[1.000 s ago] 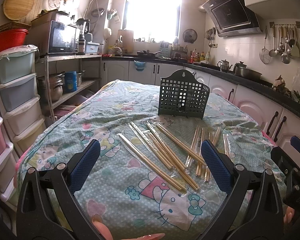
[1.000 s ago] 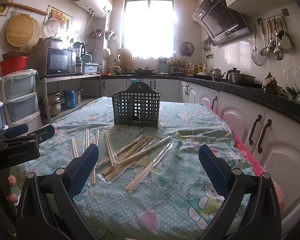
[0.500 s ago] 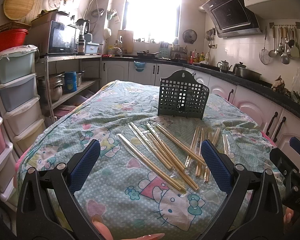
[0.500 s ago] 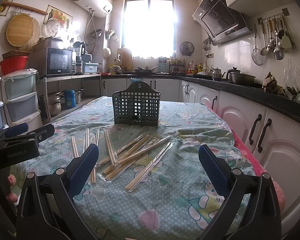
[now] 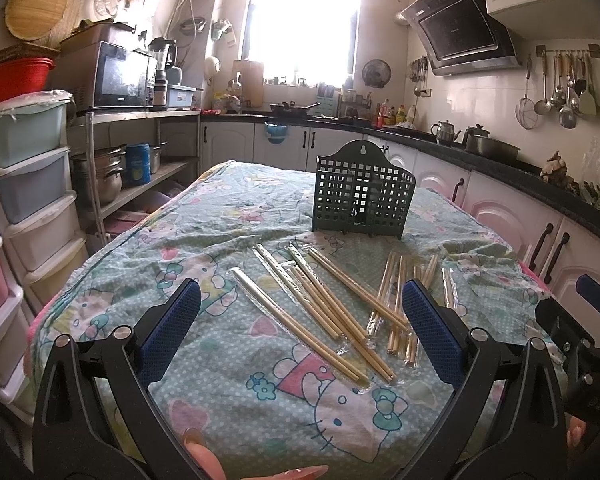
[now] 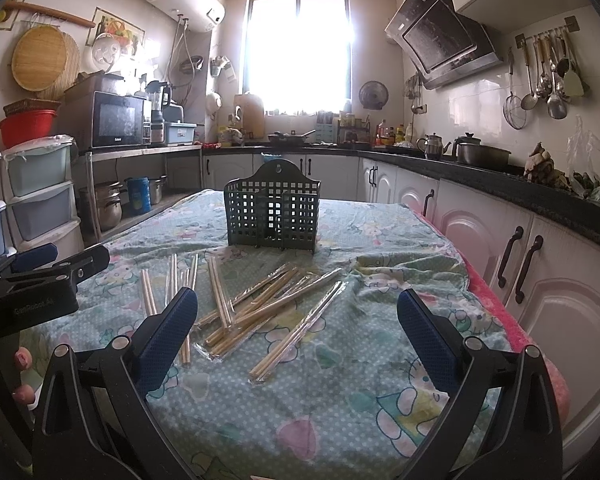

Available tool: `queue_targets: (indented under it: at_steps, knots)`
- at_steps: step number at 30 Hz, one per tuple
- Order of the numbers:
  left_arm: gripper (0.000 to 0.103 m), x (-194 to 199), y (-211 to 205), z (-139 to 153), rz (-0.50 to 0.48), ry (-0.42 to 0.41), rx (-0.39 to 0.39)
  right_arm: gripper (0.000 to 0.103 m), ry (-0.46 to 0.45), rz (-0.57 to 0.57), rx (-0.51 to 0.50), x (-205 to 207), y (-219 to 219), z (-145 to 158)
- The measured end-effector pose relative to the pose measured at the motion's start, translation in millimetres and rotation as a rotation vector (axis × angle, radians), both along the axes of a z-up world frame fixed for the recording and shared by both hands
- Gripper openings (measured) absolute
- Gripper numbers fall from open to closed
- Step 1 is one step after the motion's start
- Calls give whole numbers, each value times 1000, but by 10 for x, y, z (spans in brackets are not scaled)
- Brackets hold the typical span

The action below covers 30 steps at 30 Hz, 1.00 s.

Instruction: Organize utensils

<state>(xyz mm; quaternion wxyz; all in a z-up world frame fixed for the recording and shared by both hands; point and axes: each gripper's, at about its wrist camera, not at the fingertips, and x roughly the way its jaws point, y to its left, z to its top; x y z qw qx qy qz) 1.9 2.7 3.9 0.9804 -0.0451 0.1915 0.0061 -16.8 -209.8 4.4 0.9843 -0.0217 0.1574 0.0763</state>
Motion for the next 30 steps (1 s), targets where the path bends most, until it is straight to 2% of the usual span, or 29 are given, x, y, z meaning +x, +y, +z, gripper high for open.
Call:
queue_targets:
  at_steps: [13, 17, 22, 30]
  knots:
    - [92, 191, 173, -87, 22, 50, -46, 97, 42, 40, -31, 183, 102, -2]
    - [92, 270, 263, -132, 20, 84, -69, 97, 86, 73, -59, 361, 169, -21]
    - [92, 398, 381, -167, 7, 116, -95, 97, 213, 131, -31, 719, 205, -83]
    - [92, 781, 494, -291, 13, 243, -103, 97, 306, 167, -21, 1192, 230, -124]
